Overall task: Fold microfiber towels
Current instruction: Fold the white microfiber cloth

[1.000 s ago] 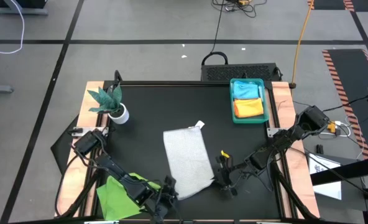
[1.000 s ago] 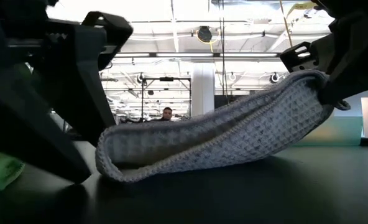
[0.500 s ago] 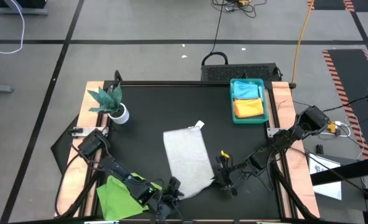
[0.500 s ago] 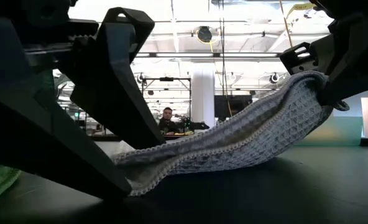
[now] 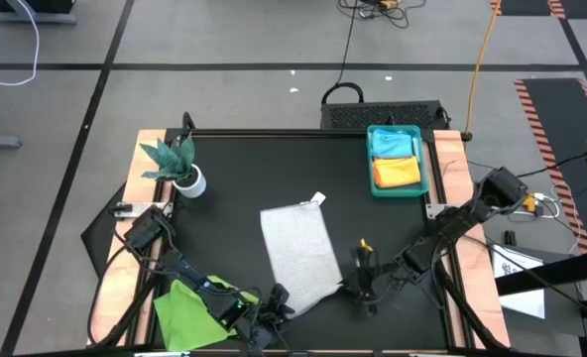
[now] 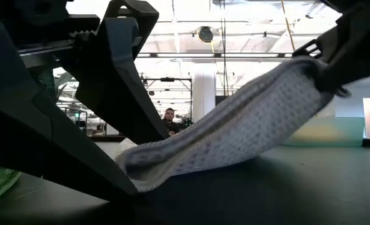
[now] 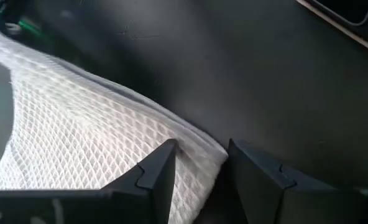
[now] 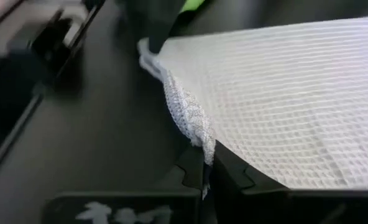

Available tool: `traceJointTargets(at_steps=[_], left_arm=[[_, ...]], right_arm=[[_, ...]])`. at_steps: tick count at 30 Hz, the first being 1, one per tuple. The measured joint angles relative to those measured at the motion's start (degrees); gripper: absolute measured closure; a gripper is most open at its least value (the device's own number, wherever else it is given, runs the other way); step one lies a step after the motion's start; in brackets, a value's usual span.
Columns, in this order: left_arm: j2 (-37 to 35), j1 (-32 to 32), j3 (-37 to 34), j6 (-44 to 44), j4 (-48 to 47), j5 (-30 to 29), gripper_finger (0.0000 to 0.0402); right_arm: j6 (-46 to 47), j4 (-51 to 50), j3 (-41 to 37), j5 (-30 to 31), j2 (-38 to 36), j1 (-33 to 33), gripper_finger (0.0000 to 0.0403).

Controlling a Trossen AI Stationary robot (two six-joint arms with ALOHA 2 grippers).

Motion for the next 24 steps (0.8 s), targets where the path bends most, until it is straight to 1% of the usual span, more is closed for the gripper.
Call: traceJointTargets(at_steps=[6,8,13,15,18,20,24], left_arm=[[0.07,-0.09,-0.06,0.18,-0.13,-2.75,0.0245],[0.09,-0.13,-0.08,-0.27,-0.15,-4.27,0.0245],[0.12,0.33,-0.22,-3.5,1.26,-6.09,0.0245],[0.22,0.55,-0.25,-6.17,1.55,-8.99,0.0245],[0.28,0.96,-0.37,-10.56,1.35,-15.56,0.0245],[0.44,1.05,-0.39,-13.17,1.94,-17.79,0.0245],[1.04,1.05,-0.42,-15.41,5.28,-18.38,0.0245]], right_arm=[[8.18,-0.02,0.0,9.39,-2.29,2.16,0.0399],[9.55,-0.03,0.0,11.34,-2.94,2.16,0.0399],[9.95,-0.2,0.0,11.42,-3.34,1.91,0.0399],[10.08,-0.38,0.0,11.38,-3.34,1.61,0.0399],[10.96,-1.13,0.0,11.38,-3.34,1.11,0.0399],[11.93,-1.81,0.0,11.25,-3.34,0.89,0.0399],[13.61,-3.29,0.0,11.13,-3.34,0.85,0.0399]])
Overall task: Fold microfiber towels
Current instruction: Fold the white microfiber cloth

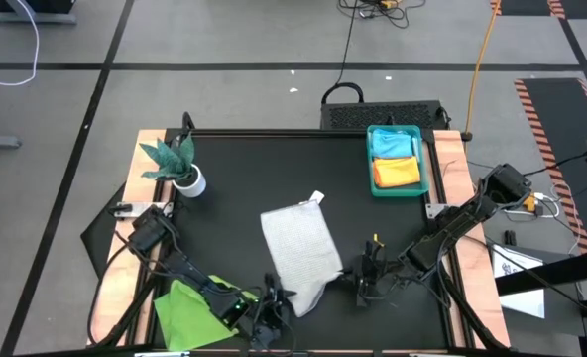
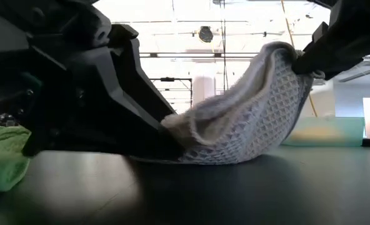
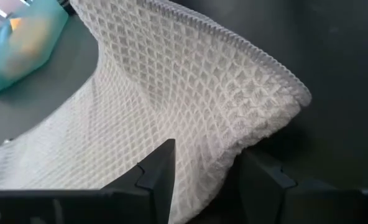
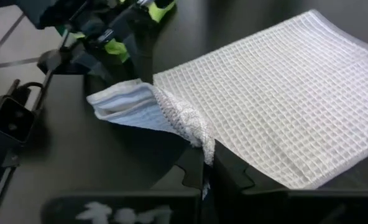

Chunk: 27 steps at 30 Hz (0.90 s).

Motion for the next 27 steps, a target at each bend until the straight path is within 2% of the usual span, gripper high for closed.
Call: traceJointTargets(at_steps=[6,11,18,27], left_arm=[[1.17,-0.24,0.13,-0.5,1.66,-0.65,0.0245],[0.66,-0.55,0.09,-4.99,1.52,-3.71,0.0245],[-0.38,0.4,0.09,-9.76,0.46,-3.63,0.0245],[-0.45,0.17,0.11,-21.4,-5.22,-2.25,0.0245]], right_arm=[[4.06,-1.85,0.0,1.5,0.04,0.0,0.0399],[6.92,-3.2,0.0,1.47,0.11,0.38,0.0399],[7.61,-2.78,0.0,1.41,0.11,1.27,0.0399],[10.09,-3.77,0.0,1.44,0.11,1.15,0.0399]])
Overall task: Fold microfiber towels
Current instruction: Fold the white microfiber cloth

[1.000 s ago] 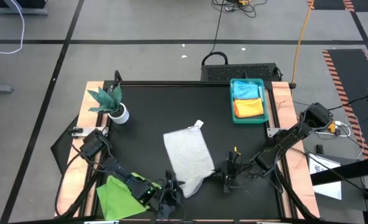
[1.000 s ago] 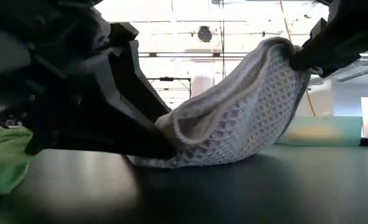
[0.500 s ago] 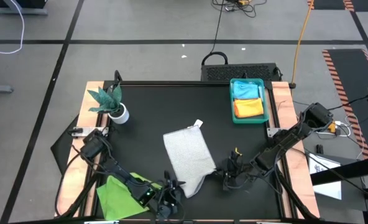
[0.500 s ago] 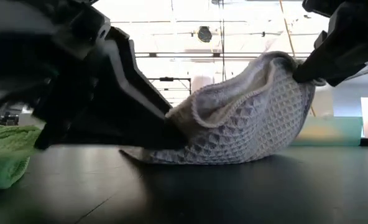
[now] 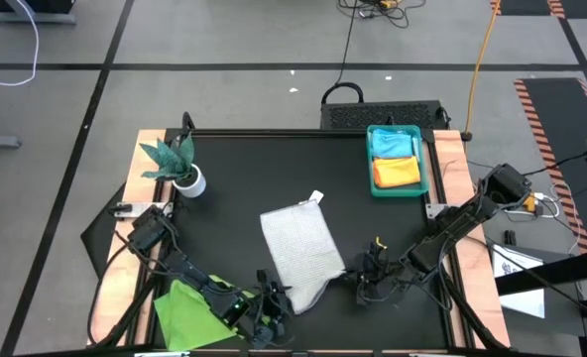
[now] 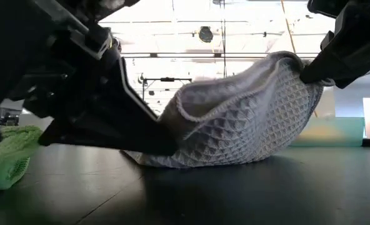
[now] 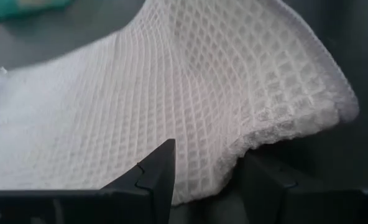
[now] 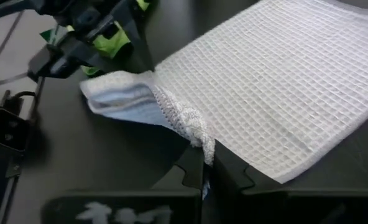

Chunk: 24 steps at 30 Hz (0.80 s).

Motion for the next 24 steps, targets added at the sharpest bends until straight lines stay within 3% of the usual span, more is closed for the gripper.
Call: traceJointTargets(at_steps=[7,14,20,24], left_arm=[[-3.52,-0.02,-5.38,-6.19,2.3,1.13,0.0245],[-14.88,-0.22,-21.13,-9.42,17.42,4.26,0.0245],[-15.67,-0.11,-25.91,-1.89,31.84,9.5,0.0245],[-13.25,0.78,-25.63,2.43,39.07,17.21,0.0245]], right_arm=[[1.73,-1.16,0.0,-0.18,2.96,-3.78,0.0399],[-1.45,-0.1,-0.04,-0.5,2.93,-6.02,0.0399],[-2.56,1.05,0.0,-1.78,2.84,-6.83,0.0399],[-2.8,1.03,0.0,-1.8,2.84,-6.87,0.0399]])
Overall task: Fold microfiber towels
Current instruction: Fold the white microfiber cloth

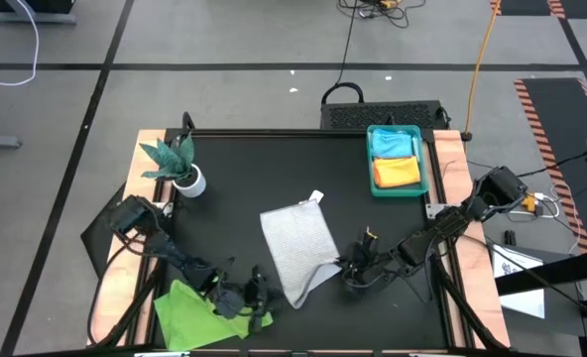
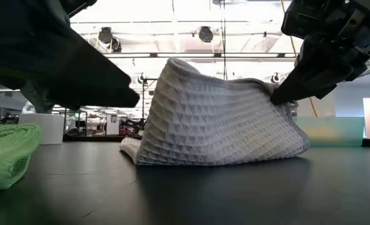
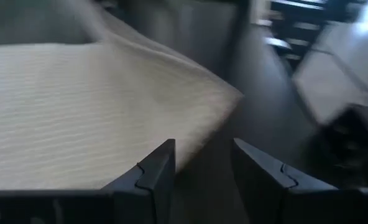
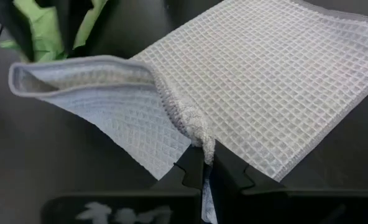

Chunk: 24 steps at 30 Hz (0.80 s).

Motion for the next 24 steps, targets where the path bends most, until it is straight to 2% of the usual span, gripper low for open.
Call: traceJointTargets(at_steps=[4,8,11,15,18,21,24], left_arm=[[3.25,1.25,0.75,9.84,8.46,9.05,0.0244],[5.91,1.34,2.51,19.51,8.46,10.51,0.0235],[6.19,0.93,4.76,23.7,3.4,5.78,0.0219],[6.3,-0.68,10.16,24.65,-8.35,-3.8,0.0205],[6.28,-2.65,15.59,26.21,-18.29,-8.79,0.0204],[6.28,-4.24,20.11,25.33,-27.99,-11.24,0.0204],[6.23,-4.5,22.59,17.04,-29.61,-7.97,0.0203]], right_arm=[[-0.02,0.0,0.0,0.0,0.0,0.02,0.0399],[-0.02,-0.15,0.0,-0.17,0.0,0.02,0.0399],[-0.04,-0.17,0.0,-1.46,0.0,0.02,0.0399],[-0.07,-0.2,0.0,-1.51,0.0,0.02,0.0399],[-0.24,-0.2,0.0,-1.51,0.0,0.02,0.0399],[-0.45,-0.24,0.0,-1.51,0.0,0.02,0.0399],[-0.46,-0.24,0.0,-1.51,0.0,0.02,0.0399]])
